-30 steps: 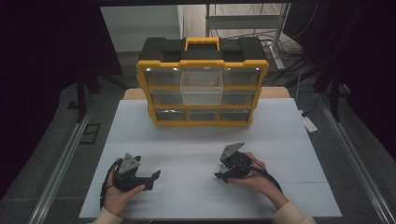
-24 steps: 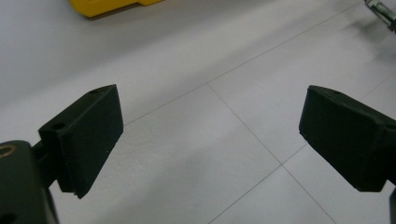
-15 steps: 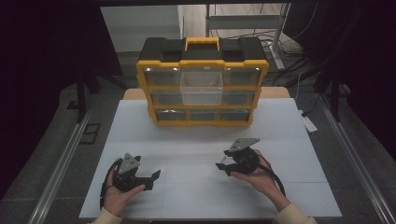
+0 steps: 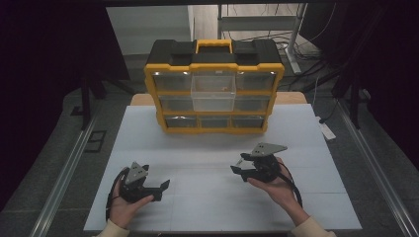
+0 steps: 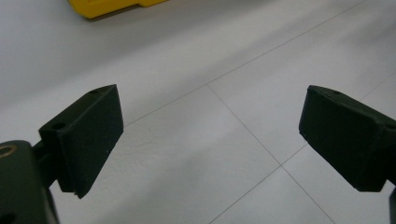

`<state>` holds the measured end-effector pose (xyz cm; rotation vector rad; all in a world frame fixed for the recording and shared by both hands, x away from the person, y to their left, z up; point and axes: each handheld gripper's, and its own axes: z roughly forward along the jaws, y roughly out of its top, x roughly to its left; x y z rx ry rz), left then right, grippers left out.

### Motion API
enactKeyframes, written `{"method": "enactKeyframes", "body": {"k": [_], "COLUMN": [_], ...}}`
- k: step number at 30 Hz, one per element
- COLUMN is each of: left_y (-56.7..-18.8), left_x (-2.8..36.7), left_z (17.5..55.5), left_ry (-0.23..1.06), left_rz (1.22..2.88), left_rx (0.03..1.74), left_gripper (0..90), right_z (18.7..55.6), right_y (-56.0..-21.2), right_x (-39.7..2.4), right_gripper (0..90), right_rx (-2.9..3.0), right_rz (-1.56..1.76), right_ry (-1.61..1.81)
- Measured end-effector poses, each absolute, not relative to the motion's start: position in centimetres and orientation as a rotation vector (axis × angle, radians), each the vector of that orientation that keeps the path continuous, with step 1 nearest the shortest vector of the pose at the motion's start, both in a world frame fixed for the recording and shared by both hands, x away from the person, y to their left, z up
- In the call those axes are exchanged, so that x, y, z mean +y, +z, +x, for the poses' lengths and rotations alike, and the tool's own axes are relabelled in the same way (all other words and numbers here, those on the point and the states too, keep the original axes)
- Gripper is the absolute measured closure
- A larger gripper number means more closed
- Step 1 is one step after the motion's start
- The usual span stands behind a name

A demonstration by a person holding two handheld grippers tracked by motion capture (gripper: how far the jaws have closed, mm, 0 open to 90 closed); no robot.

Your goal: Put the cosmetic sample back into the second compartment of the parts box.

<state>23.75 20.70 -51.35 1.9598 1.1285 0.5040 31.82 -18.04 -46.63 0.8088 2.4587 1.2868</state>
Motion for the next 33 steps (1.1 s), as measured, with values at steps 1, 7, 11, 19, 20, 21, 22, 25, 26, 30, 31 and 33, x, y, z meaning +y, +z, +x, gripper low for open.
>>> {"method": "enactKeyframes", "body": {"k": [1, 7, 11, 19, 20, 21, 22, 25, 26, 30, 31, 33], "left_y": [-51.3, -51.3, -51.3, -51.3, -51.3, -51.3, -51.3, -51.3, -51.3, -51.3, -51.3, -51.3], "left_x": [20.7, 20.7, 20.7, 20.6, 20.6, 20.6, 20.6, 20.6, 20.6, 20.6, 20.6, 20.6], "left_z": [23.7, 23.7, 23.7, 23.8, 23.8, 23.8, 23.8, 23.8, 23.8, 23.8, 23.8, 23.8], "left_ry": [0.504, 0.505, 0.505, 0.505, 0.505, 0.505, 0.506, 0.506, 0.506, 0.505, 0.505, 0.505], "left_rz": [1.96, 1.958, 1.959, 1.96, 1.96, 1.957, 1.957, 1.957, 1.959, 1.959, 1.959, 1.959], "left_rx": [1.128, 1.128, 1.127, 1.128, 1.128, 1.129, 1.129, 1.129, 1.129, 1.129, 1.129, 1.129], "left_gripper": [7.0, 7.0, 7.0, 7.0, 7.0, 7.0, 7.0, 7.1, 7.0, 7.0, 7.0, 7.1], "right_z": [31.8, 31.5, 31.2, 30.7, 30.7, 30.6, 30.5, 30.4, 30.3, 30.1, 30.1, 30.0], "right_y": [-46.4, -45.8, -45.4, -44.2, -44.1, -43.9, -43.8, -43.3, -43.2, -42.6, -42.5, -42.3], "right_x": [-18.1, -18.3, -18.3, -18.3, -18.4, -18.4, -18.4, -18.5, -18.5, -18.6, -18.6, -18.6], "right_gripper": [39.8, 39.8, 39.8, 39.8, 39.8, 39.8, 39.8, 39.8, 39.8, 39.8, 39.9, 39.8], "right_rx": [2.444, 2.399, 2.373, 2.33, 2.321, 2.317, 2.312, 2.295, 2.291, 2.27, 2.263, 2.253], "right_rz": [0.817, 0.828, 0.823, 0.798, 0.793, 0.794, 0.79, 0.786, 0.783, 0.775, 0.776, 0.772], "right_ry": [1.291, 1.334, 1.361, 1.395, 1.4, 1.402, 1.406, 1.424, 1.424, 1.438, 1.444, 1.447]}}
